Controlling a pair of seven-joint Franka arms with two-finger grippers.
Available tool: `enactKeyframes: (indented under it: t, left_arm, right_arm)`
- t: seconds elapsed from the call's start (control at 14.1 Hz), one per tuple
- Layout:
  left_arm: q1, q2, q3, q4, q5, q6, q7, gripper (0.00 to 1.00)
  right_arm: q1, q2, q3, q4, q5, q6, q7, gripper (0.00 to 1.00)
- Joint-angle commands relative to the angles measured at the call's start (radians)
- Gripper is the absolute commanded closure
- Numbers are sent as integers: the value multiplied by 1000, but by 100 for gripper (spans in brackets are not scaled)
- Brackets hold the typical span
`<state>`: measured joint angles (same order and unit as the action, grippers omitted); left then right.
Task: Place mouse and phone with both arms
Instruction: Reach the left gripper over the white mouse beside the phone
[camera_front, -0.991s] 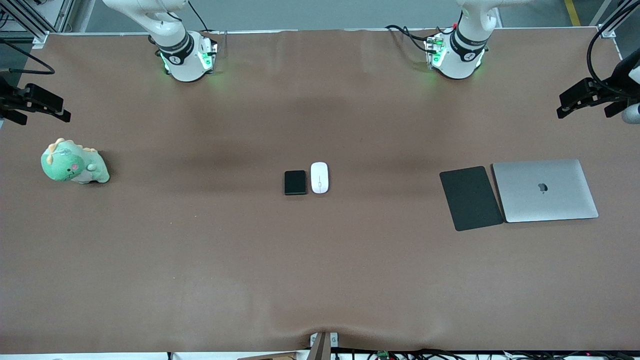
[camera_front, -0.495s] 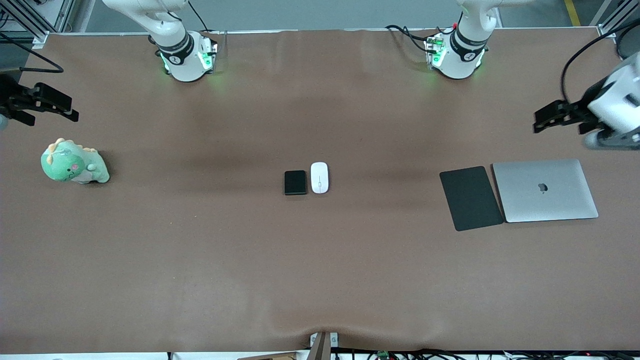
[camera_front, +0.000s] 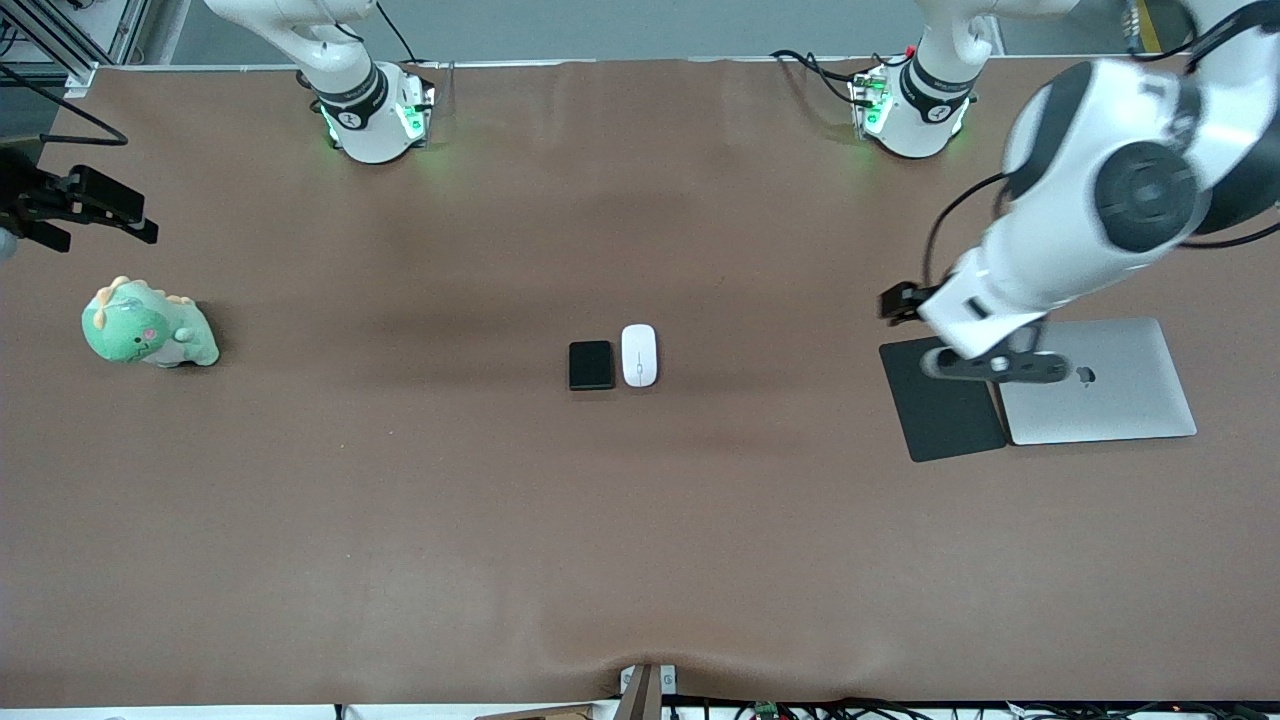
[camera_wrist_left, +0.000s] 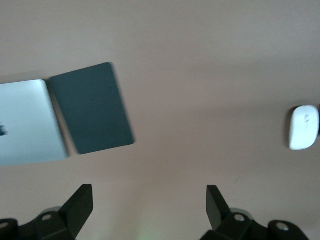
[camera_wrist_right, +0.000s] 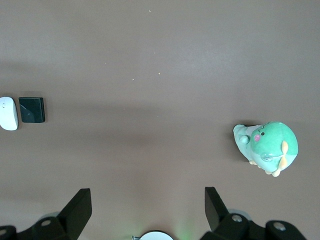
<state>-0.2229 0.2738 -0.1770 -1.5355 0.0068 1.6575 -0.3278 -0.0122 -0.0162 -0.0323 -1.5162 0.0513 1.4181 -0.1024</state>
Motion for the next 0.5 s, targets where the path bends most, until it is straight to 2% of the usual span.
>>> enactKeyframes:
  t: [0.0, 0.42]
  left_arm:
    - [-84, 63, 5, 8, -1, 74, -118, 0]
    - [-234, 202, 4, 14, -7, 243, -338, 0]
  right_arm:
    - [0, -10, -1, -1, 12, -1, 4, 0]
    - [1, -10, -1, 1, 12, -1, 4, 0]
